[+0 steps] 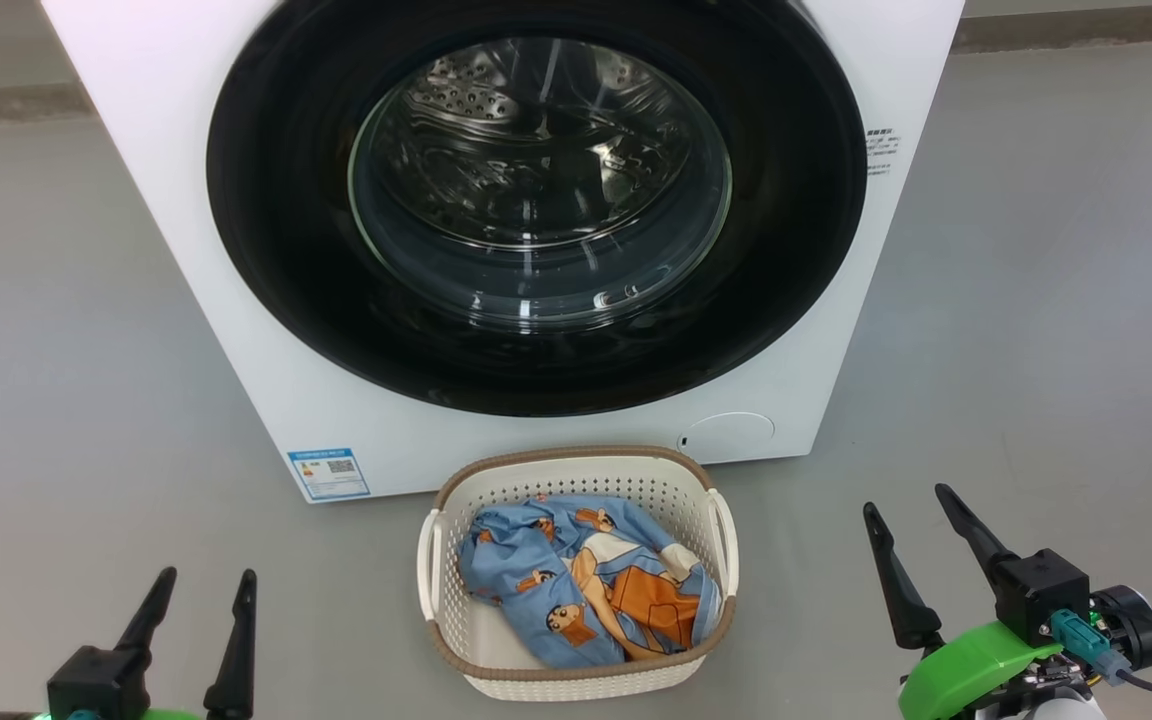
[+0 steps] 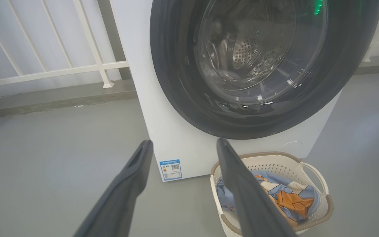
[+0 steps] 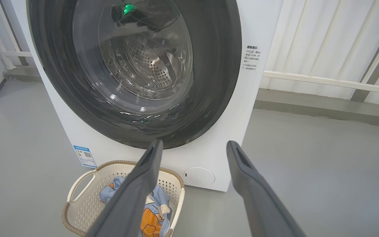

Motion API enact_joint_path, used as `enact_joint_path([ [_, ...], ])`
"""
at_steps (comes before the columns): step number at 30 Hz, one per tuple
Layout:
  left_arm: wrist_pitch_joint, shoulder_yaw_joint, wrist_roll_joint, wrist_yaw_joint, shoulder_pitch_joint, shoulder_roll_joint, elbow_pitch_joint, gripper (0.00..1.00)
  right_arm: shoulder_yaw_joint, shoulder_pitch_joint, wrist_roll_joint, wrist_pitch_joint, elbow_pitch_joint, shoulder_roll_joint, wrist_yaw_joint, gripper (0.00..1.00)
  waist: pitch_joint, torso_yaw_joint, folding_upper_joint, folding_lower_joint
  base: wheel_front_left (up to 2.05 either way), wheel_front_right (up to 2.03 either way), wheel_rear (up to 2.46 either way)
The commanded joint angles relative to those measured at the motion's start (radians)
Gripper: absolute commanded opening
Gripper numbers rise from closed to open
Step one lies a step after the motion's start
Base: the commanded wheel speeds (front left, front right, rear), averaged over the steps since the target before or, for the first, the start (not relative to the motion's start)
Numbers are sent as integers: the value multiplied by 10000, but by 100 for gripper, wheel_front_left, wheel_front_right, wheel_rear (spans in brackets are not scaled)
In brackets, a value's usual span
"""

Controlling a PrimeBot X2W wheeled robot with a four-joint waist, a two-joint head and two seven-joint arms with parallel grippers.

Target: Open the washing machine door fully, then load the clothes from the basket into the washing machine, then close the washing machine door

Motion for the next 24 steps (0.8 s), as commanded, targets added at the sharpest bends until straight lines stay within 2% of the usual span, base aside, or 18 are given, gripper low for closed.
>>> enact_joint_path([
  [1, -134, 402, 62, -14, -471, 232, -199, 100, 180, -386, 112, -120, -201, -13, -11, 100, -6, 5, 0, 0, 0, 0, 0],
  [24, -134, 378, -139, -14, -443, 223, -224, 100, 155, -311, 212, -120, -191, 41, -11, 100, -9, -42, 0, 0, 5, -1, -5],
])
